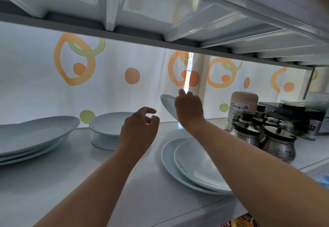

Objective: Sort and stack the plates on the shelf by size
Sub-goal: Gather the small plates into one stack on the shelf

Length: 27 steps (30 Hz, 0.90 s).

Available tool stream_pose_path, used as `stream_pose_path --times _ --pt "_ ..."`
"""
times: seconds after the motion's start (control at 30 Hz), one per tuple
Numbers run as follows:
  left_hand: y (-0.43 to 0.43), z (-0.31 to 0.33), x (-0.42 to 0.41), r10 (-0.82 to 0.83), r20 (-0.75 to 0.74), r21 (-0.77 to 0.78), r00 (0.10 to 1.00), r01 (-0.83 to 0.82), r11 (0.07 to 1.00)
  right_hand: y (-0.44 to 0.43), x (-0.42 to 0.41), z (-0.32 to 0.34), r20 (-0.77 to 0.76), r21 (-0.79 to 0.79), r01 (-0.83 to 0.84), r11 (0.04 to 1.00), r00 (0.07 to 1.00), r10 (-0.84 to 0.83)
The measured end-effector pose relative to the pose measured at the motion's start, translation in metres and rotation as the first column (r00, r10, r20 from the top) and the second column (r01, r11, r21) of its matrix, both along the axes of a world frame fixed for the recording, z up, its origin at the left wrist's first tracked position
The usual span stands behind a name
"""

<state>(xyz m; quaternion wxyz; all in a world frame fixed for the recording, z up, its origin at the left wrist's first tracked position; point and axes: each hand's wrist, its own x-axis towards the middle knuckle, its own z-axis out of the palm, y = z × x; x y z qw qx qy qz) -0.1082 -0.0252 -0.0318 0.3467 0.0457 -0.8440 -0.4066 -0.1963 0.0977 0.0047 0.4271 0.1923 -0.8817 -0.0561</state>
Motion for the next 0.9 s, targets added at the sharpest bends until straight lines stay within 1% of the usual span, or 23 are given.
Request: stream_pose_path --times 0.07,0.13,0.23,0.3,0.37,0.4,0.47,0.5,0.53,0.57,0.63,0.7,0.8,0.9 --pt "0.002 0.003 0.004 -0.009 -0.009 0.005 1.0 0.009 1.0 0.012 0.008 0.007 -0.054 -0.135 -0.042 0.99 0.998 0.035" --pt "0.004 0.006 0.011 -0.018 -0.019 0.001 1.0 0.018 1.0 0.024 0.016 0.013 -0.118 -0.289 -0.114 0.95 0.99 0.083" --pt "0.009 0.012 0.025 -0.019 -0.082 -0.016 0.996 0.017 1.0 0.045 0.032 0.024 -0.136 -0.495 -0.163 0.854 0.985 0.109" --pt "0.012 0.017 0.036 -0.016 -0.143 -0.035 0.99 0.011 0.999 0.059 0.045 0.028 -0.128 -0.623 -0.196 0.757 0.981 0.148" --pt "0.015 0.02 0.051 -0.028 -0.175 -0.035 0.984 0.022 0.999 0.071 0.061 0.029 -0.074 -0.759 -0.21 0.616 0.968 0.24" --pt "0.017 0.02 0.059 -0.036 -0.179 -0.027 0.983 0.031 0.999 0.075 0.07 0.029 -0.037 -0.835 -0.198 0.513 0.951 0.307" --pt "0.021 0.019 0.074 -0.048 -0.186 -0.006 0.981 0.047 0.999 0.081 0.089 0.025 -0.009 -0.958 -0.139 0.25 0.889 0.457" --pt "0.023 0.018 0.081 -0.053 -0.191 0.0 0.98 0.054 0.999 0.084 0.099 0.023 -0.014 -0.988 -0.093 0.126 0.854 0.52" --pt "0.024 0.017 0.087 -0.059 -0.194 0.0 0.979 0.06 0.998 0.087 0.109 0.019 -0.014 -0.999 -0.038 0.031 0.822 0.57" --pt "0.025 0.015 0.094 -0.066 -0.196 -0.002 0.978 0.067 0.998 0.089 0.117 0.016 -0.01 -0.999 0.019 -0.04 0.791 0.612" --pt "0.027 0.011 0.105 -0.084 -0.192 -0.002 0.978 0.085 0.996 0.092 0.133 0.008 -0.002 -0.982 0.127 -0.143 0.741 0.672" --pt "0.028 0.006 0.116 -0.098 -0.18 0.005 0.979 0.101 0.995 0.095 0.143 -0.001 0.0 -0.954 0.212 -0.212 0.707 0.708" --pt "0.03 -0.001 0.128 -0.092 -0.156 -0.002 0.984 0.093 0.996 0.098 0.149 -0.016 0.064 -0.928 0.308 -0.209 0.686 0.725" --pt "0.028 -0.008 0.136 -0.084 -0.135 0.011 0.987 0.086 0.996 0.1 0.153 -0.028 0.11 -0.91 0.362 -0.203 0.681 0.724"
